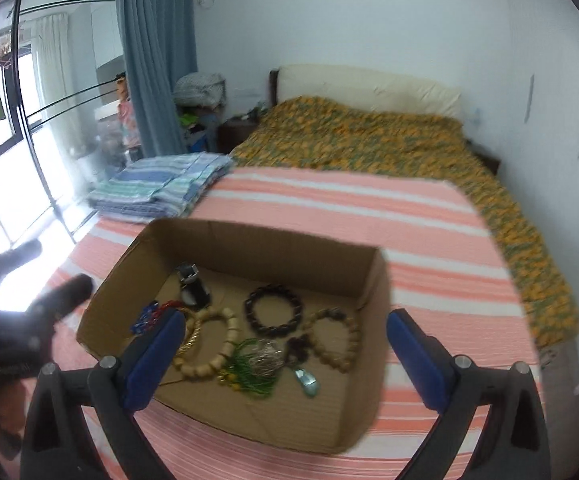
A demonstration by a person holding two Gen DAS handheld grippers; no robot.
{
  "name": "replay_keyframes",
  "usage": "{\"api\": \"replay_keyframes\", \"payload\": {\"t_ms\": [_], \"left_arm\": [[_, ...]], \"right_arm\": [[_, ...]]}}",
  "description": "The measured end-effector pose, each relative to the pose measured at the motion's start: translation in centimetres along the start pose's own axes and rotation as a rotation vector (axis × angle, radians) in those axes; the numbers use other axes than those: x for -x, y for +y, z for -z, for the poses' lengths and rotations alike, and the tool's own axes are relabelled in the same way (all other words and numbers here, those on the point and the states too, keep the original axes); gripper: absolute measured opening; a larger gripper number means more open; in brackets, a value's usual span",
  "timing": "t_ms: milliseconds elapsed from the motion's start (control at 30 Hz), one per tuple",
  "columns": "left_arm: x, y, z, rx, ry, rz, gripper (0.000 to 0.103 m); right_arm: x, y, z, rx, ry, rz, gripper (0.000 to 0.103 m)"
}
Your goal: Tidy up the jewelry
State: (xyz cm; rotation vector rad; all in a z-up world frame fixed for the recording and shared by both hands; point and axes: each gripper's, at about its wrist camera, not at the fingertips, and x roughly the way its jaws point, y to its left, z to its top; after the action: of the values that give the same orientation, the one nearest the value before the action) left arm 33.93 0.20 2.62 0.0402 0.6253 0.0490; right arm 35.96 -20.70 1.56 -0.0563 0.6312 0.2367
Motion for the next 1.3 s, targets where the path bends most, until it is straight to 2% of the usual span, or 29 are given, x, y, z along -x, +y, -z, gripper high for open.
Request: {"api": "replay_keyframes", "payload": {"t_ms": [67, 133, 200, 267, 367, 533, 667, 833, 1000, 1300], "left_arm": [[1.3, 0.0, -0.2, 0.014, -0.004, -0.019, 0.103], [2.4, 0.2, -0.1, 0.038, -0.02, -0.073, 0.103], [3.4, 0.0, 0.0, 0.023, -0.056, -0.106, 0.103], [3.5, -0.3, 0.1, -0.007, -0.04, -0.132, 0.103], [3.5, -0.4, 0.2, -0.032, 0.003, -0.112, 0.103], [4.5, 0.0, 0.1, -0.003, 0.027, -0.05, 0.103], [5.7, 0.5, -0.7, 0.021, 0.05, -0.019, 0.103], [6.6, 0.9, -1.3, 0.04, 0.071, -0.007, 0.103], [7.3, 0.8, -1.6, 0.039, 0.087, -0.027, 0.103], [7.1, 1.3, -1.6, 0.059, 0.108, -0.031, 0.103]], "right_arm": [[1.2, -0.2, -0.4, -0.028, -0.026, 0.023, 0.102], [2.2, -0.5, -0.3, -0.055, -0.034, 0.036, 0.102], [2.8, -0.5, 0.0, -0.079, -0.013, 0.002, 0.102], [3.3, -0.2, 0.1, -0.083, -0.007, -0.027, 0.102], [3.4, 1.0, 0.1, -0.058, 0.037, 0.015, 0.102], [4.0, 2.4, 0.1, -0.032, 0.068, 0.039, 0.102], [4.6, 2.4, -0.4, -0.06, 0.098, 0.014, 0.102], [5.5, 2.8, -0.8, -0.057, 0.103, 0.011, 0.102], [6.1, 3.7, -1.0, -0.022, 0.094, 0.026, 0.102], [6.6, 3.9, -1.2, -0.013, 0.085, 0.03, 0.102]]}}
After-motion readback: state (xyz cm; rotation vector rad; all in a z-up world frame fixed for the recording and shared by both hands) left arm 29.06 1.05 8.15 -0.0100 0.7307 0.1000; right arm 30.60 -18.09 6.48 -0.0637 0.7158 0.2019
